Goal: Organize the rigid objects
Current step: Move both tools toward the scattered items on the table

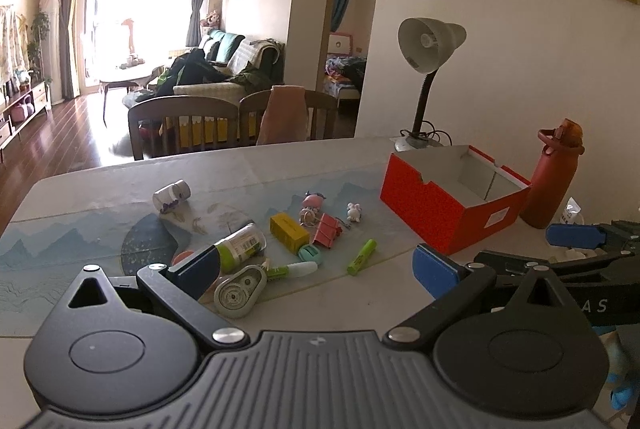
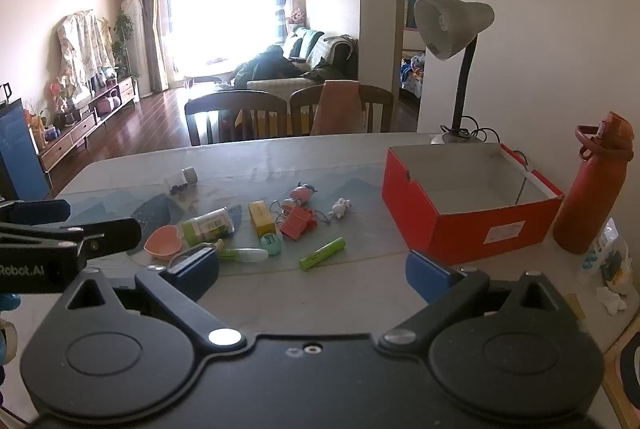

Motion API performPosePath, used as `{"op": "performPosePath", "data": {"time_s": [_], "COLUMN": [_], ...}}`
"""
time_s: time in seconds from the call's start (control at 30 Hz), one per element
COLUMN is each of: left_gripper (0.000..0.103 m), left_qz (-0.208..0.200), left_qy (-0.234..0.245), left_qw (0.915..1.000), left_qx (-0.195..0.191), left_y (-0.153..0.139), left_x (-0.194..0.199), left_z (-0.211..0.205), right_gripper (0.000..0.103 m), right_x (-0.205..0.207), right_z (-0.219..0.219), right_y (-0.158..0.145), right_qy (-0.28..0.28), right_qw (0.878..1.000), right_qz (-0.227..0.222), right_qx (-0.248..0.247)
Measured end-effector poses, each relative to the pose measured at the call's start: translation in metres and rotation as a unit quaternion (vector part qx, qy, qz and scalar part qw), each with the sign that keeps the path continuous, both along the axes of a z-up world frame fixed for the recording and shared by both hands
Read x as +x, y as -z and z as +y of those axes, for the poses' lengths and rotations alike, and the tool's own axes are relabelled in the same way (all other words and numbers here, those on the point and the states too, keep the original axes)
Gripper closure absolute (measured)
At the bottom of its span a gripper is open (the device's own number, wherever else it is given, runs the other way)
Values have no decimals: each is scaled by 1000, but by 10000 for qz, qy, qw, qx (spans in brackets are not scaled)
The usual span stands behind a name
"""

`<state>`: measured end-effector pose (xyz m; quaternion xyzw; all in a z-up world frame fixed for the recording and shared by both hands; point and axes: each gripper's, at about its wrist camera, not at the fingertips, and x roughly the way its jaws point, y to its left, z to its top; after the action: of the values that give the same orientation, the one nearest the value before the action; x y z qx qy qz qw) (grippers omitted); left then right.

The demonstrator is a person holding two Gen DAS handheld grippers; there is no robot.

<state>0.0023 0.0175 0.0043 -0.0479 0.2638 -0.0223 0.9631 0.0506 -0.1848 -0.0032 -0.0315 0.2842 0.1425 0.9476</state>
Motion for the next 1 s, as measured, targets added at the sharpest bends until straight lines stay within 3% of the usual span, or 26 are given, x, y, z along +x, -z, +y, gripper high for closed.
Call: {"op": "performPosePath", "data": {"time_s": [0.2, 0.47, 0.7, 1.0], "left_gripper": [0, 0, 0, 1], "left_qz": [98, 333, 491, 742], "left_qy": [-52, -148, -338, -379], "left_qw": [9999, 9993, 9981, 9955], "left_qx": [32, 40, 121, 456], "left_y": [5, 28, 66, 127], "left_x": [9, 33, 72, 132], "left_z": [2, 9, 24, 35], "right_gripper": [3, 3, 5, 17], "right_x": [6, 44, 104, 178], "right_z": [-1, 3, 15, 26], "right_y": [6, 25, 54, 106], "right_qy": [-14, -160, -388, -271], "right_qw": [10000, 9997, 9987, 9962], "right_qz": [31, 197, 318, 800], "right_qx": [4, 20, -56, -214]}}
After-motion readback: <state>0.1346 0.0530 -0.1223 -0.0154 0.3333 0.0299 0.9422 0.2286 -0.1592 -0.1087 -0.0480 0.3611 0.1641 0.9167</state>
